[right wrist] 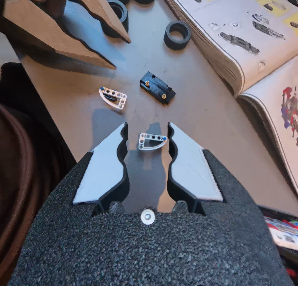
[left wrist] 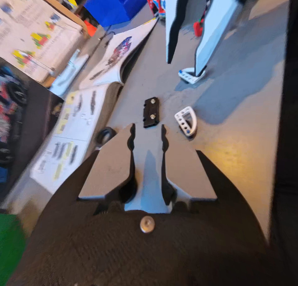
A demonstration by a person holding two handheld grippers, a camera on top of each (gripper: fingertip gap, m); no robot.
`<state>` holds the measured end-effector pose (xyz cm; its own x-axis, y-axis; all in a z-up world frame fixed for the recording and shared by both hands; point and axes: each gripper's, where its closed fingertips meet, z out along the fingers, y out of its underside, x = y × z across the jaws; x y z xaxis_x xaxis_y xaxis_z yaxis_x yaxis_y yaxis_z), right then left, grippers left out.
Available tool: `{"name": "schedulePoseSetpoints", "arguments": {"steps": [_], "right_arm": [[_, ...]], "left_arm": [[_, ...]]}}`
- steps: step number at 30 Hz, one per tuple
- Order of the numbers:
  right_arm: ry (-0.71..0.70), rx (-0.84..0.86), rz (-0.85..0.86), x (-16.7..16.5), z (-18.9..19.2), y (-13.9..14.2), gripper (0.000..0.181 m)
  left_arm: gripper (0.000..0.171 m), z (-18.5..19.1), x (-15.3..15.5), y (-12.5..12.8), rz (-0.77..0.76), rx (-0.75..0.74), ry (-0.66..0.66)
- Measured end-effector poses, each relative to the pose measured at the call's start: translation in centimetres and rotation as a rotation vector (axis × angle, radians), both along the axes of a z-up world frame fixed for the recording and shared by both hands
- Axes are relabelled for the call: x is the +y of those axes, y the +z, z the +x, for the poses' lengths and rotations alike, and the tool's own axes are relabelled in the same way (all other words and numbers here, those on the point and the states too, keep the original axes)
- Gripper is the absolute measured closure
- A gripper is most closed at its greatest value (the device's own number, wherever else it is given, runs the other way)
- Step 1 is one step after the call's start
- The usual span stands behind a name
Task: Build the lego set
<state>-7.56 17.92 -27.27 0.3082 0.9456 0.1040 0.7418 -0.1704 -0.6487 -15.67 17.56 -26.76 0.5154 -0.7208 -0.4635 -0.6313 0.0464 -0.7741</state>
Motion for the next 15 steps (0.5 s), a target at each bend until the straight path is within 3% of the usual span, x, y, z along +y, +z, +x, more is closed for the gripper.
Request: {"name": "schedulePoseSetpoints", "arguments": {"steps": [3,6,10,14,15], "right_arm": [[0.006,0.048,-0.037,-1.0,-0.2,-0.3,0.133],[-0.015,0.036,-0.01,-0.7,0.1,-1.4,0.132],[-0.065,0.059,-0.03,-0.2,0.5,-2.0,0.128],[-0.091,0.064,-0.08,0.0,1.4,-2.3,0.126],[-0.093,0.057,-0.097,0.0,1.5,-2.5,0.124]], "left_arm": [[0.113,1.1,-1.1,-0.5,-0.228,-0.099,-0.024],[0.108,1.6,-1.7,-1.7,-0.352,-0.098,0.002],[0.119,2.0,-1.7,-3.6,-0.393,0.005,0.038],[0.15,3.1,-2.1,-3.8,-0.445,-0.007,0.005],[0.15,3.0,-1.9,-3.8,-0.453,-0.015,0.015]]}}
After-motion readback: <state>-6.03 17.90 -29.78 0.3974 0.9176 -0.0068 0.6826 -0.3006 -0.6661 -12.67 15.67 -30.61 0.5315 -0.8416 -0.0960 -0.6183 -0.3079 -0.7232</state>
